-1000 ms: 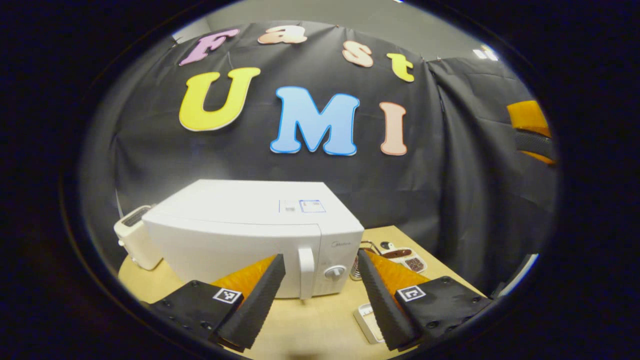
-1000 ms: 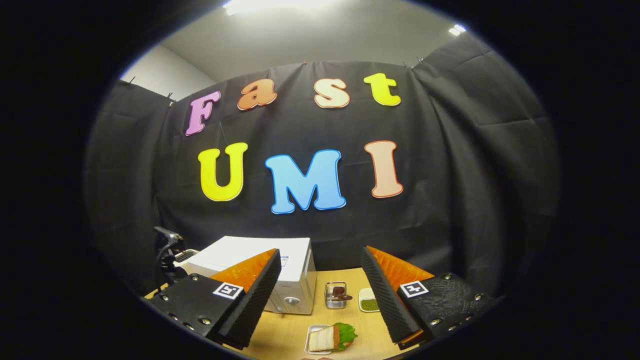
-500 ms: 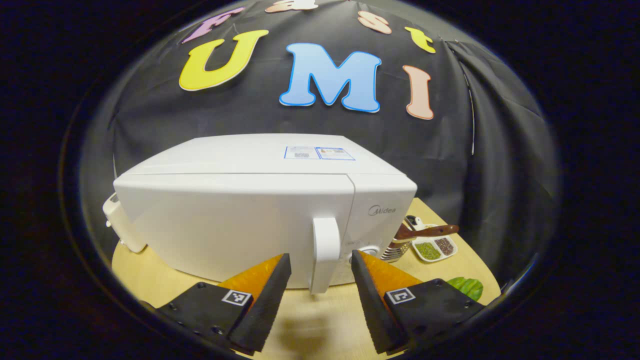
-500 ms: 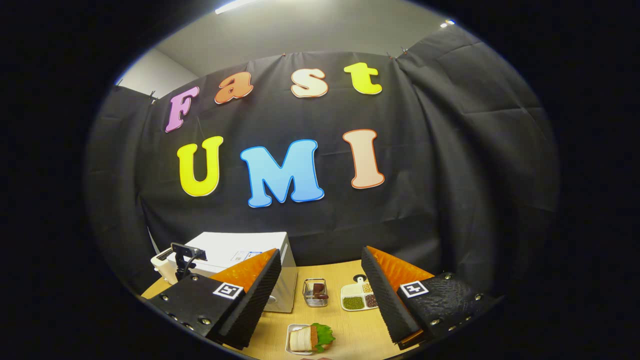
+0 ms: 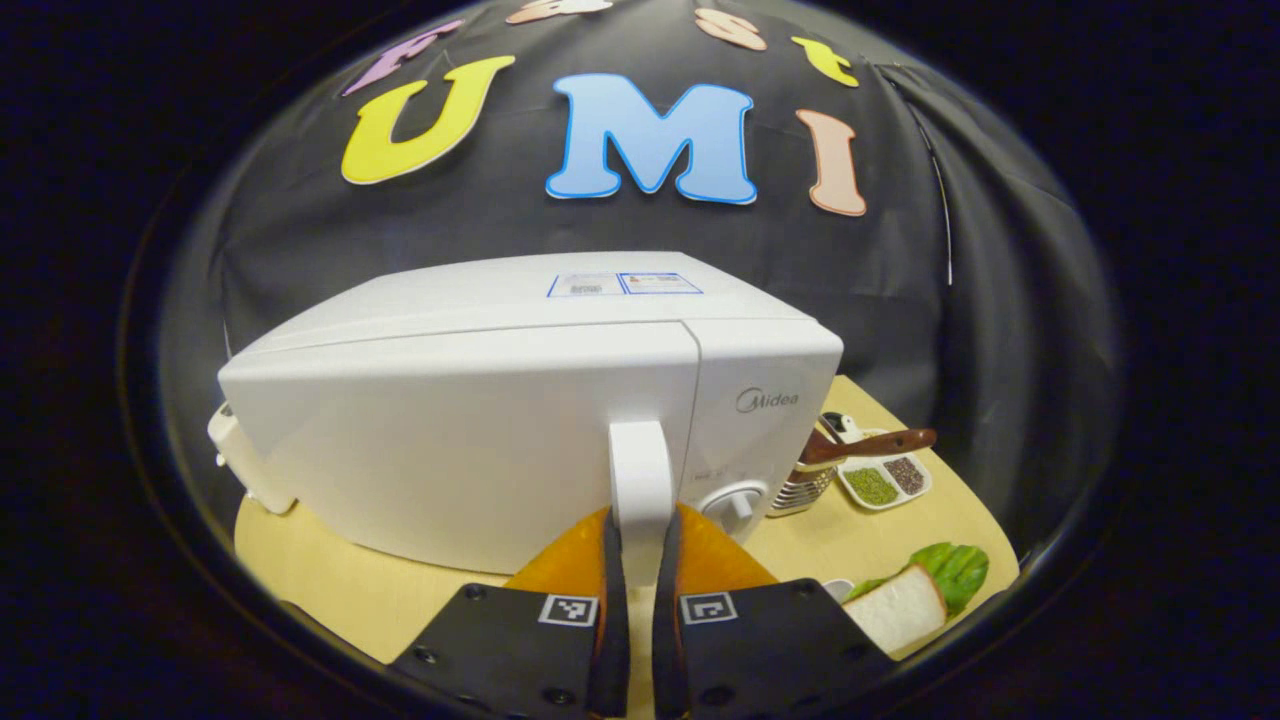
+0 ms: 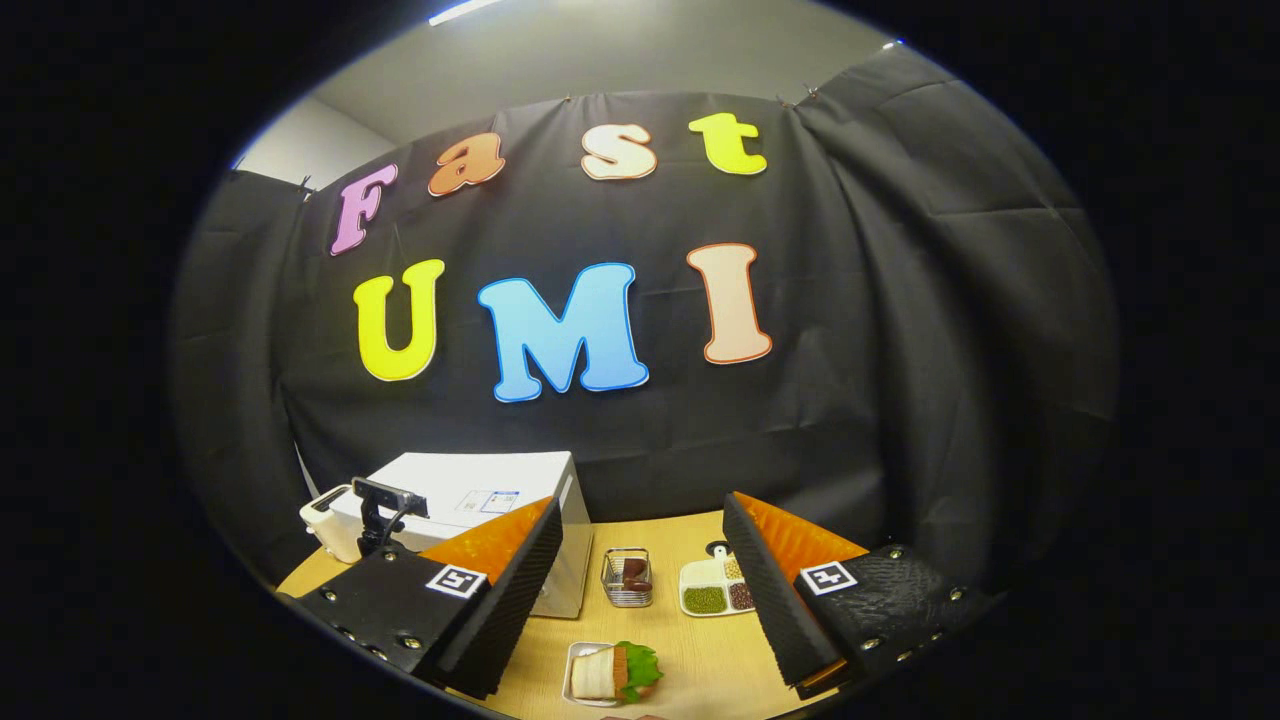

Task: Open the microwave oven with the left hand, put the food in, and close the microwave oven.

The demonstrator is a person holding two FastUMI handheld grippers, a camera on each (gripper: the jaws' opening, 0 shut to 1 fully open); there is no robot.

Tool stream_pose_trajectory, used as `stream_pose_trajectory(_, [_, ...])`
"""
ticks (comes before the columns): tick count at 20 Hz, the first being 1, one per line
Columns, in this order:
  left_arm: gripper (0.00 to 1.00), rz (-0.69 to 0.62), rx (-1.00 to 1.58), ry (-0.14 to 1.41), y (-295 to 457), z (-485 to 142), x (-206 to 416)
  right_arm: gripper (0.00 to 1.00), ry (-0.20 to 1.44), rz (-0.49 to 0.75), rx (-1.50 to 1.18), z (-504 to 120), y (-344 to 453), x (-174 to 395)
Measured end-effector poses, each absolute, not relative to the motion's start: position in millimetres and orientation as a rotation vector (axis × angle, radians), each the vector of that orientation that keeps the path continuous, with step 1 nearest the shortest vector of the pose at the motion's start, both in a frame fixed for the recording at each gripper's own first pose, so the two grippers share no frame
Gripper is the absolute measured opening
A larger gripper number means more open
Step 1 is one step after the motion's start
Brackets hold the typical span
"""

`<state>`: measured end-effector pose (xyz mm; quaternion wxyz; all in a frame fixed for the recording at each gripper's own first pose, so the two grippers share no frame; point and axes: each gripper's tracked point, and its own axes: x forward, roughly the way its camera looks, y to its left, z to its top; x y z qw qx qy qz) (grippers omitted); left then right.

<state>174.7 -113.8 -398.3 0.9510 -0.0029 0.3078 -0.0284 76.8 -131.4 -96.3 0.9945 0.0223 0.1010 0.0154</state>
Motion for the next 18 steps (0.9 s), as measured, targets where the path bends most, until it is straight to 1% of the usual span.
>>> stream_pose_trajectory(2, [0.14, -0.062, -0.007, 0.632, -114.2, -399.7, 175.5, 0.98, 0.206, 0.027, 0.044, -99.0, -134.2, 74.6])
stream_pose_trajectory(4, [0.07, -0.067, 0.003, 0.639, -113.4, -398.2, 173.8, 0.98, 0.207, 0.02, 0.045, -99.4, -136.6, 72.7])
stream_pose_trajectory(8, [0.07, -0.084, -0.002, 0.649, -113.8, -397.5, 171.1, 0.98, 0.205, 0.016, 0.055, -98.6, -133.1, 71.5])
stream_pose_trajectory(13, [0.07, -0.147, 0.008, 0.639, -106.5, -388.9, 102.0, 0.98, 0.207, 0.038, 0.062, -101.8, -116.0, 70.5])
stream_pose_trajectory(18, [0.07, -0.277, 0.024, 0.674, -93.2, -382.7, 54.1, 0.99, 0.222, 0.112, 0.063, -105.0, -77.4, 67.0])
